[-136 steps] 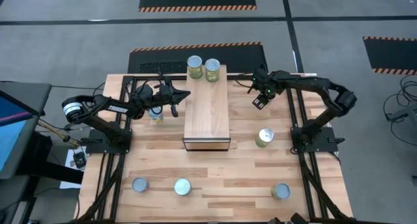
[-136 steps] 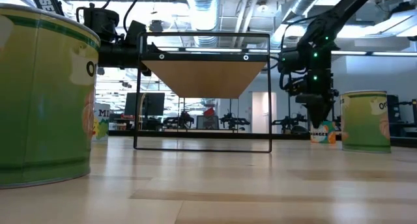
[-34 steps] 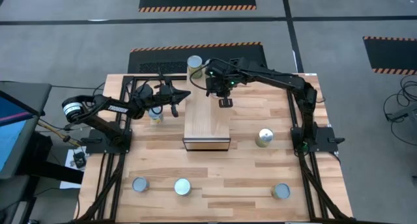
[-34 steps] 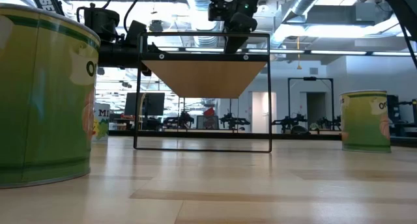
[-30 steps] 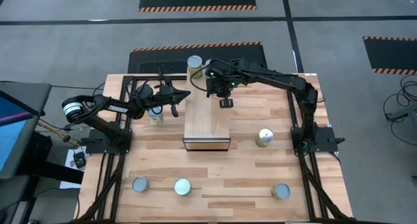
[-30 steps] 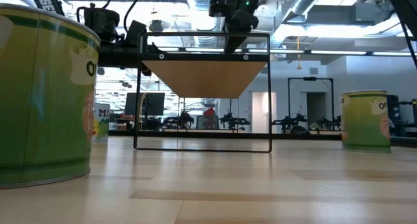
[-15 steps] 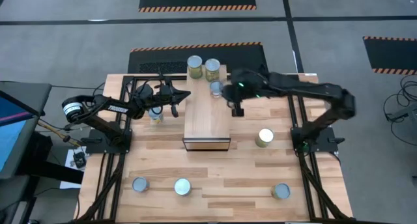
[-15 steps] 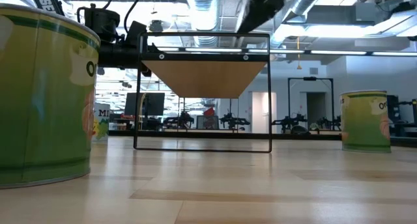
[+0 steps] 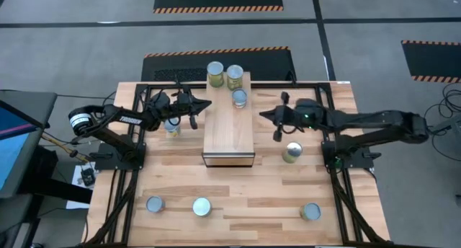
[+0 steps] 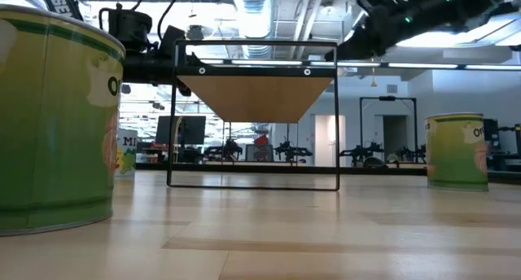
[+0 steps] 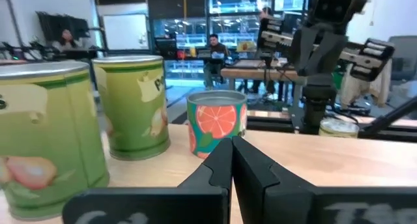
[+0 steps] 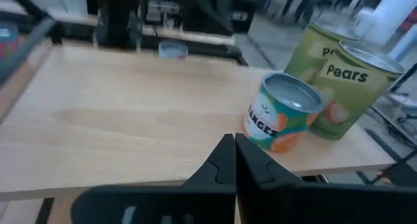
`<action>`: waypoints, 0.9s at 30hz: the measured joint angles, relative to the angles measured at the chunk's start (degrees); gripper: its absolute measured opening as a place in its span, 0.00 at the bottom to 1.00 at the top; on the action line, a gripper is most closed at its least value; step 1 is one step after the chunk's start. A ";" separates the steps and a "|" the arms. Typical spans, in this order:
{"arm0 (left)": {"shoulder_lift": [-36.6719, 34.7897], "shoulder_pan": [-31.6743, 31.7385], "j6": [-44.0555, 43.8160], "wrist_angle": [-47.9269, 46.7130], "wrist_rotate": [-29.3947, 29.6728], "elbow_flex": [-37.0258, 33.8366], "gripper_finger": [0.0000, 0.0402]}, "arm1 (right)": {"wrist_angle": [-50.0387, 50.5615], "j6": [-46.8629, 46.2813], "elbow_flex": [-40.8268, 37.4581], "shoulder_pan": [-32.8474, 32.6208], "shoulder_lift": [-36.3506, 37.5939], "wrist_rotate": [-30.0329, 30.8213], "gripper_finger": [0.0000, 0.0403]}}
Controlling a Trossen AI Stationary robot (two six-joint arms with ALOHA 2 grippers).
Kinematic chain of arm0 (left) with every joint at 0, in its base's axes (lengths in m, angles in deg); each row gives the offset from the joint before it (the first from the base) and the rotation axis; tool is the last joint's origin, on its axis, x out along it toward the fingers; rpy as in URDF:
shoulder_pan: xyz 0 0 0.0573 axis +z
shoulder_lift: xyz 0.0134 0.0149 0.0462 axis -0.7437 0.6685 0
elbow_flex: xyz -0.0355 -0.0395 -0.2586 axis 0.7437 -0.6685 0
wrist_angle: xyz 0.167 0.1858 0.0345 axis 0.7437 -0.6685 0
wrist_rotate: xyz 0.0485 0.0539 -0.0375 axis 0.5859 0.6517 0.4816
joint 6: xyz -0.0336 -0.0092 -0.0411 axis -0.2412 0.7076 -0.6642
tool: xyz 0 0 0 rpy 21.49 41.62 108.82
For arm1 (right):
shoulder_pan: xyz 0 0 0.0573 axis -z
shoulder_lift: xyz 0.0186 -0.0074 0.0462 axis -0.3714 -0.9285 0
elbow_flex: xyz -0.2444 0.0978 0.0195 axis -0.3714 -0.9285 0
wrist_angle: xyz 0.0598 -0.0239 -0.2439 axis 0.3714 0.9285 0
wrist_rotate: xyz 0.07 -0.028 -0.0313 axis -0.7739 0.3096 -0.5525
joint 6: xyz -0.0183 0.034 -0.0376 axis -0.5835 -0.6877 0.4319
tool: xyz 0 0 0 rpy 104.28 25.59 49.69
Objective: Pick and place cans onto a shelf
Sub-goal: Put the canned corn on the shelf
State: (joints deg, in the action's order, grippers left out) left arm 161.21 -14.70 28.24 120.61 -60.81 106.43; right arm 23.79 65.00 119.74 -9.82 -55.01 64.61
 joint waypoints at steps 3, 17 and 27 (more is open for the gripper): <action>0.00 -0.09 0.12 -2.23 -1.53 0.85 0.00 | -7.67 -1.76 -6.44 0.38 2.16 -2.23 0.03; -2.90 -1.17 3.48 -9.75 -1.50 1.53 0.00 | -35.11 -8.53 -24.46 8.23 4.22 -13.31 0.01; -21.48 -4.41 8.96 -37.19 10.93 1.51 0.00 | -41.34 -11.32 -29.35 10.86 4.19 -13.47 0.03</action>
State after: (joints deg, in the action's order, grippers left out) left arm 139.73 -19.11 37.20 83.41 -49.88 107.94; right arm -17.55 53.68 90.39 1.04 -50.81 51.15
